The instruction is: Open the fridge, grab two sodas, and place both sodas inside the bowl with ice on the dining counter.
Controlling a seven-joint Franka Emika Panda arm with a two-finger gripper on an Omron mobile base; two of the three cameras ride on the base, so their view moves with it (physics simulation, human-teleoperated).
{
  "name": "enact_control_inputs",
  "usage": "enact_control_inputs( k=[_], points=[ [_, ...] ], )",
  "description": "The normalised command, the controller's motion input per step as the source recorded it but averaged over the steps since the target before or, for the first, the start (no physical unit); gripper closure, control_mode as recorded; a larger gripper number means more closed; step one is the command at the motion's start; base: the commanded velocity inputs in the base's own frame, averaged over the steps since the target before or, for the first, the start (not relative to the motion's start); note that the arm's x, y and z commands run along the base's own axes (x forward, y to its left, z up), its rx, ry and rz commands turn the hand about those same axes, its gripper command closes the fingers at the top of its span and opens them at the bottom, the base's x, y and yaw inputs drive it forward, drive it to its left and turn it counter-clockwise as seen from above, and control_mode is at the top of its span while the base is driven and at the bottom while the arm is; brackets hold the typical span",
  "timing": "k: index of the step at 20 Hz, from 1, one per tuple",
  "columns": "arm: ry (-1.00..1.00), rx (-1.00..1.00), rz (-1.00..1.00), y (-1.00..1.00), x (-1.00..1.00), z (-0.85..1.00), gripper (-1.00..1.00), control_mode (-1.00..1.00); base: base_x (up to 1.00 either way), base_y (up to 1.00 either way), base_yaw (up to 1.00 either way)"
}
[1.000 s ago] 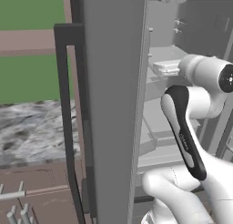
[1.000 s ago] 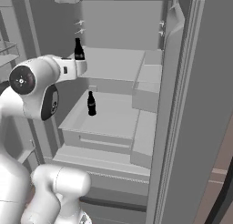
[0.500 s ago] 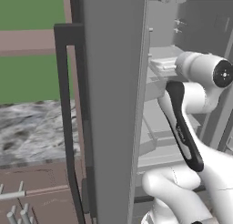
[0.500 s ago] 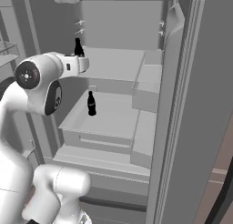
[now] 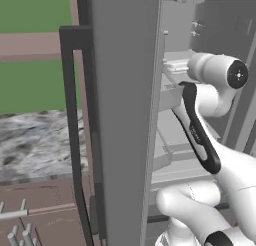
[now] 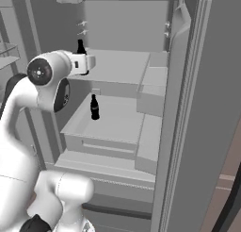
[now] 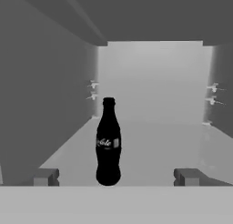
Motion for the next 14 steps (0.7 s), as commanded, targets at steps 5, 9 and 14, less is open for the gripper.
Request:
enact_control_inputs(
  k=[5,9,14],
  points=[
    [0.00,0.00,0.12,0.00,0.28,-0.02,-1.00,-1.00,0.00,0.00,0.00],
    [0.00,0.01,0.10,0.00,0.40,-0.02,-1.00,-1.00,0.00,0.00,0.00],
    [0.00,0.00,0.05,-0.01,0.36,-0.04,-1.00,-1.00,0.00,0.00,0.00]
  ],
)
